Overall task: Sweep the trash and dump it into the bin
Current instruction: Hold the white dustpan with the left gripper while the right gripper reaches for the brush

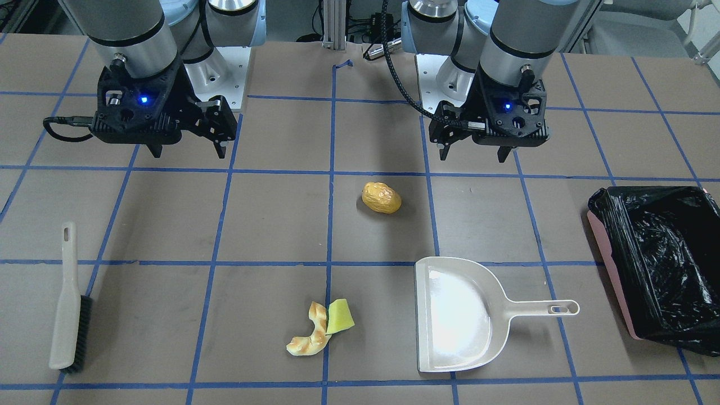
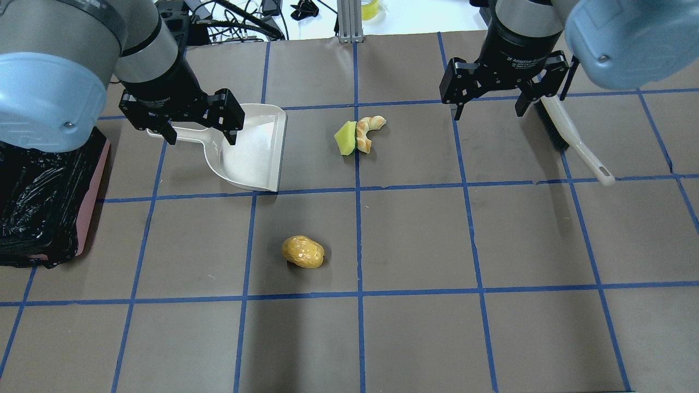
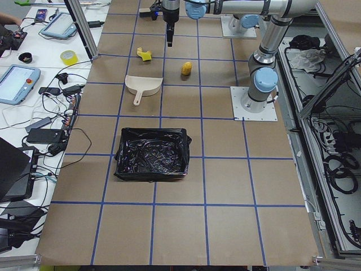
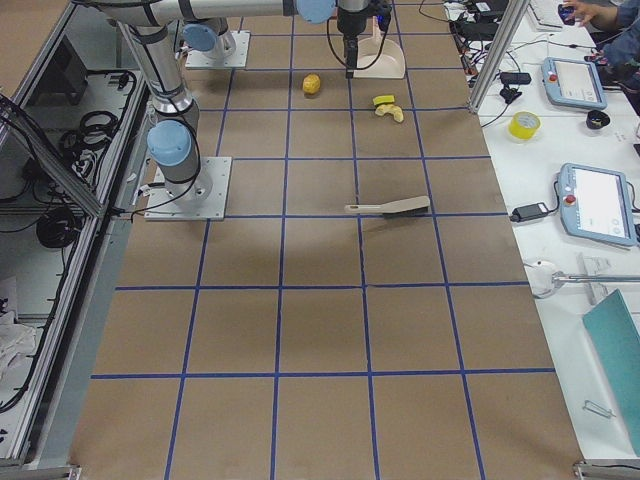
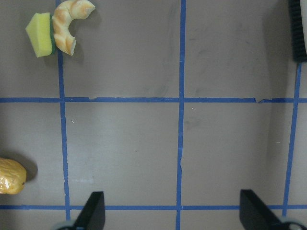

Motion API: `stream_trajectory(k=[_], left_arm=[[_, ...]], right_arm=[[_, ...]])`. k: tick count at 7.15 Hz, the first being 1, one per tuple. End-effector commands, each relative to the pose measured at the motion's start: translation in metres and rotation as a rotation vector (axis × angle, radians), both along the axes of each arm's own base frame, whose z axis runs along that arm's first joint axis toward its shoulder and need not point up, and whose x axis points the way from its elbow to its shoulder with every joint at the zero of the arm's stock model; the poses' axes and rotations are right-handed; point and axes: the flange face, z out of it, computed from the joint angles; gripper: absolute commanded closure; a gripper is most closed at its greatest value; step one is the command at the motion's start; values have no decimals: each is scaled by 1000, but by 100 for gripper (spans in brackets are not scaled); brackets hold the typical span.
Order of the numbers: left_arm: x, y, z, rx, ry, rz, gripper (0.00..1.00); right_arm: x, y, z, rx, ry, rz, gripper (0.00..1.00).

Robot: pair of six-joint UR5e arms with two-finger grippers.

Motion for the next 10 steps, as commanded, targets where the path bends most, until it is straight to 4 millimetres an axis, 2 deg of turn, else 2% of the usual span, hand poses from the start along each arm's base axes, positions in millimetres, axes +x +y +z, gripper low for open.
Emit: stream_trajectory(k=[1, 7, 8, 9, 10], left_arm=[[0, 0, 1, -2, 2, 0, 0], [0, -3, -4, 6, -3, -1, 0], [1, 0, -1, 3, -6, 0, 0], [2, -3, -3, -2, -4, 2, 0], [2, -1, 3, -17, -4, 0, 0]], right_arm=[[0, 2, -2, 3, 0, -1, 0], [0, -1, -7, 11, 0, -1, 0], [-7, -5, -10, 15, 4, -6, 0], [-22, -17, -21, 31, 15, 50, 0], [-55, -37, -31, 24, 16, 37, 0]])
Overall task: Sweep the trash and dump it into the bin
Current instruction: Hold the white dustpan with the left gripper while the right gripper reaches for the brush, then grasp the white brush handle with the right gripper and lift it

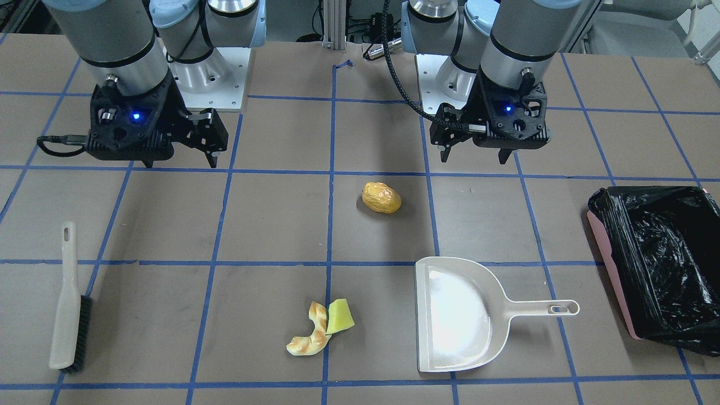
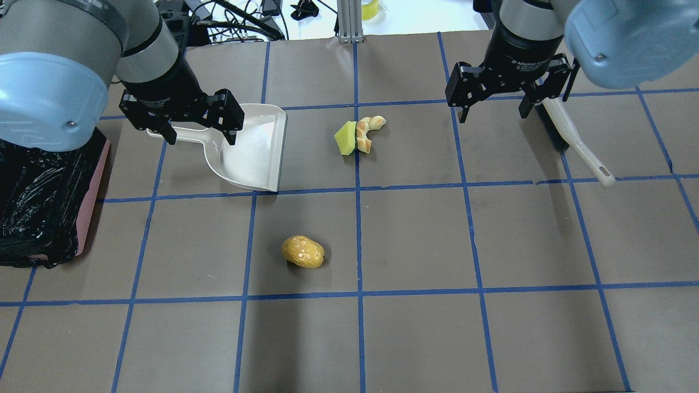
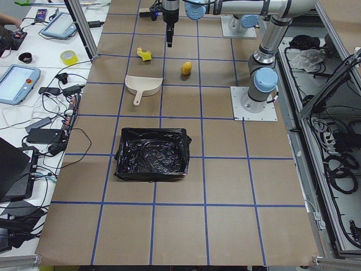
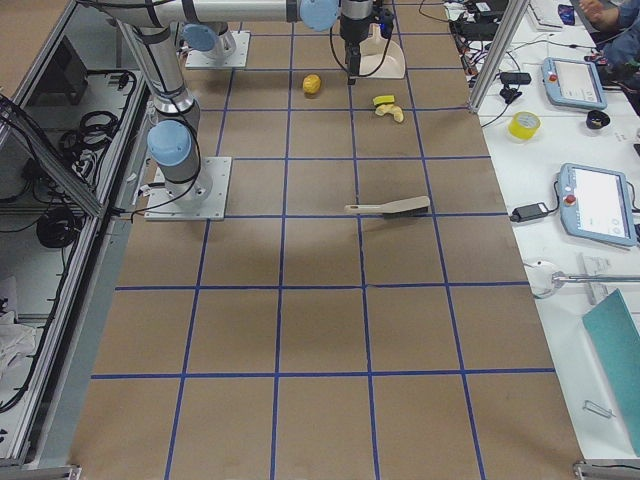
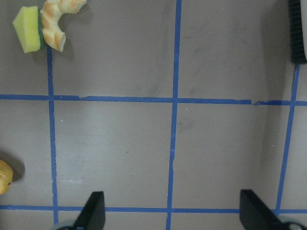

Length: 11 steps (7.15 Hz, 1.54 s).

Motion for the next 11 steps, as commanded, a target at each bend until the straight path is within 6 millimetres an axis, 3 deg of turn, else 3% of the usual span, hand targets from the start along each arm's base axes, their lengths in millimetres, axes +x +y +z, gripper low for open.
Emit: stream_trajectory(k=[1, 2, 4, 5, 7, 8, 9, 10, 11], left_arm=[[5, -1, 3, -11, 4, -5, 0], [13, -17, -2, -27, 9, -13, 0], [34, -47, -16, -87, -14, -199, 1], [58, -58, -29, -59, -19, -274, 0], [98, -81, -57, -35, -19, -362, 0], [103, -88, -69, -12, -26, -486, 0], [118, -90, -85, 37, -10, -517, 0], [120, -95, -98, 83, 12, -599, 0], [128, -101, -108, 94, 21, -632, 0]], right_arm=[[-67, -35, -22, 1, -5, 71, 0], [-105, -51, -43, 29, -5, 186, 0], [-170, -68, -74, 29, -17, 274, 0], [-215, -74, -119, 27, -21, 343, 0], [-269, -72, -210, 39, -15, 333, 0], [-276, -67, -234, 77, -39, 316, 0], [-275, -66, -239, 85, -44, 313, 0], [-276, -66, -246, 97, -48, 314, 7], [-278, -66, -247, 104, -42, 312, 30]])
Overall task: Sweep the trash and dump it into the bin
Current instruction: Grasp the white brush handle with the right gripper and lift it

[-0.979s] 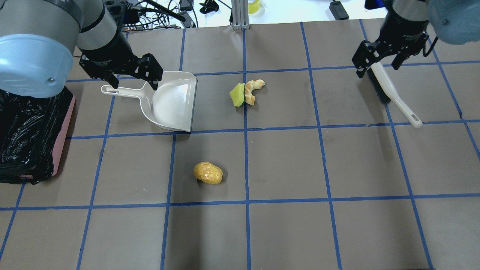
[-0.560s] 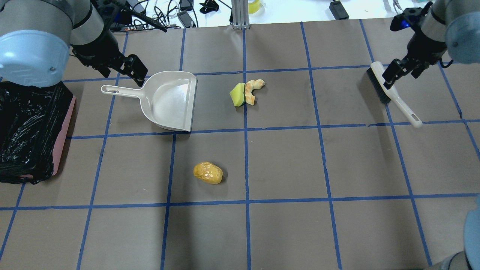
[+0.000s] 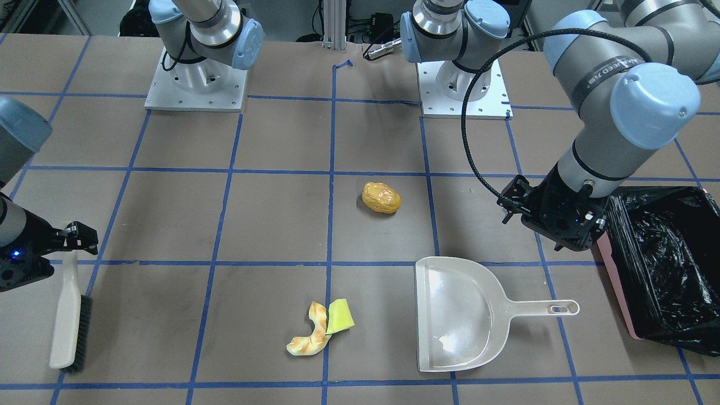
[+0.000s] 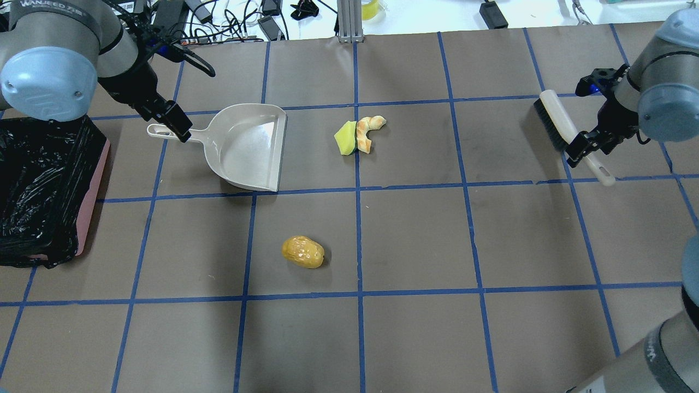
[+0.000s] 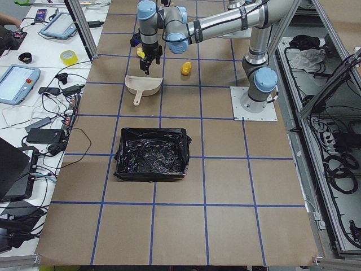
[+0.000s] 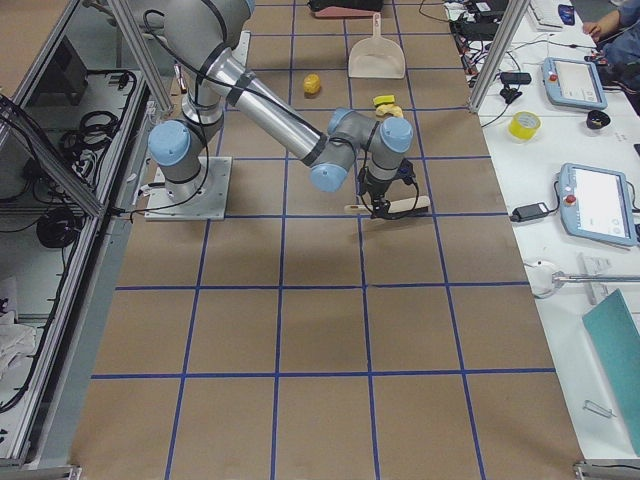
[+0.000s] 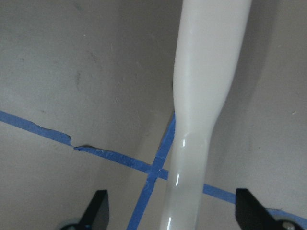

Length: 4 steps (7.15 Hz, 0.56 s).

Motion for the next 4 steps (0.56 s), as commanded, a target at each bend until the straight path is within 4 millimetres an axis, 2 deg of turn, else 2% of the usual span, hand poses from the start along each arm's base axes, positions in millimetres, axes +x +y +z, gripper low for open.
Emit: stream_trajectory(k=[1, 3, 4], left_arm=[[15, -18, -18, -29, -5, -127, 0], [43, -37, -33, -58, -12, -304, 0], [46, -45, -37, -53, -16, -462, 1]], right_arm=[[-8, 3, -5, 36, 48, -8, 57], [-8, 4, -7, 41, 49, -13, 75], [-9, 3, -5, 40, 50, -17, 82]])
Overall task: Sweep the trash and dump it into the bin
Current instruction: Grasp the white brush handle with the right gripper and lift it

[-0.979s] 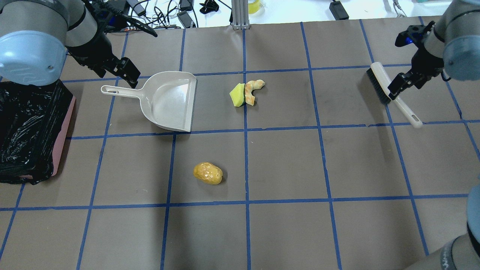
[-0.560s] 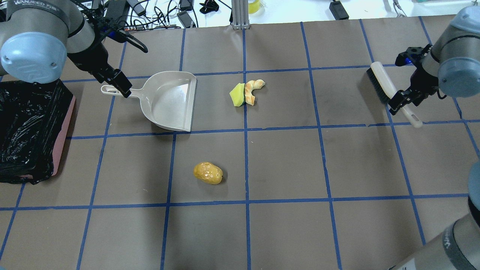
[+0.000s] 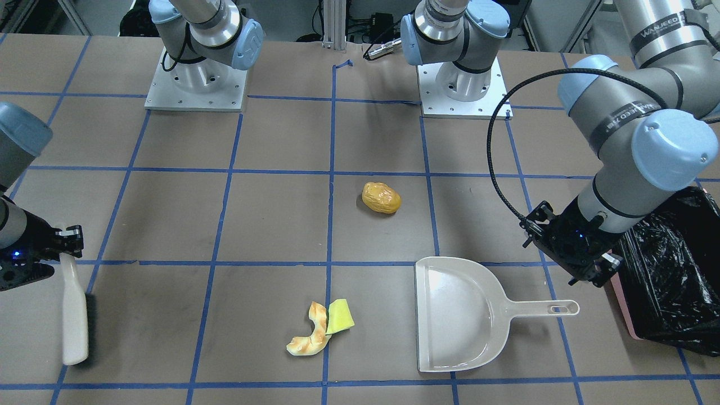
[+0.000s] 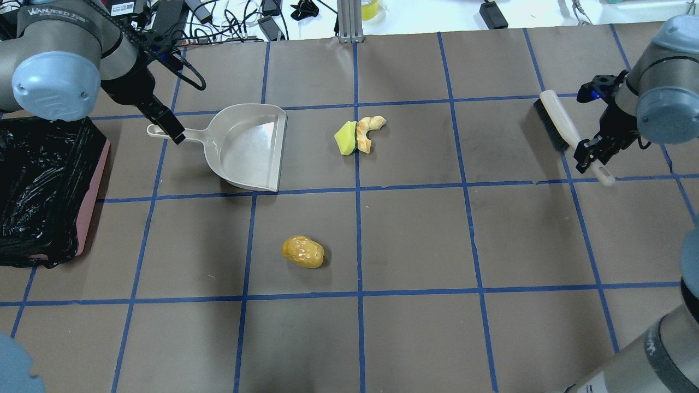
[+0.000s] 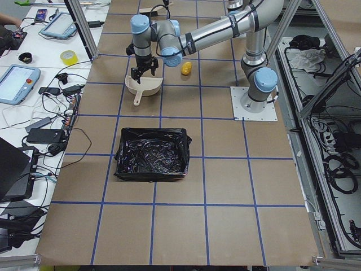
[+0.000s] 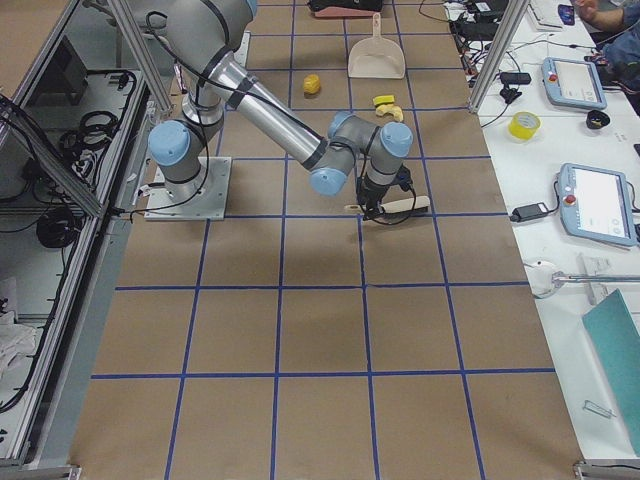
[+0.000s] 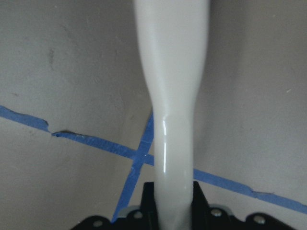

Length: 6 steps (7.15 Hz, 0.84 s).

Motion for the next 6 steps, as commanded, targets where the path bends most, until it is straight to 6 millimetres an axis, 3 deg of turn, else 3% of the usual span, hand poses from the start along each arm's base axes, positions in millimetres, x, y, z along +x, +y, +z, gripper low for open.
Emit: stream_trajectory(k=[1, 2, 3, 4, 6], left_arm=[[10, -19, -7, -13, -15, -221, 1], [11, -23, -6, -17, -15, -223, 1], [9, -25, -8, -22, 6, -226, 1], [9, -27, -14, -18, 18, -230, 1], [12, -40, -24, -31, -2, -418, 1]], right_arm=[[-1, -2, 7, -8, 13, -22, 85], [7, -5, 27, -41, 30, -71, 86], [36, -9, 48, -60, 43, -88, 89], [77, -20, 59, -76, 95, -74, 95], [201, -26, 75, -56, 125, -155, 100]])
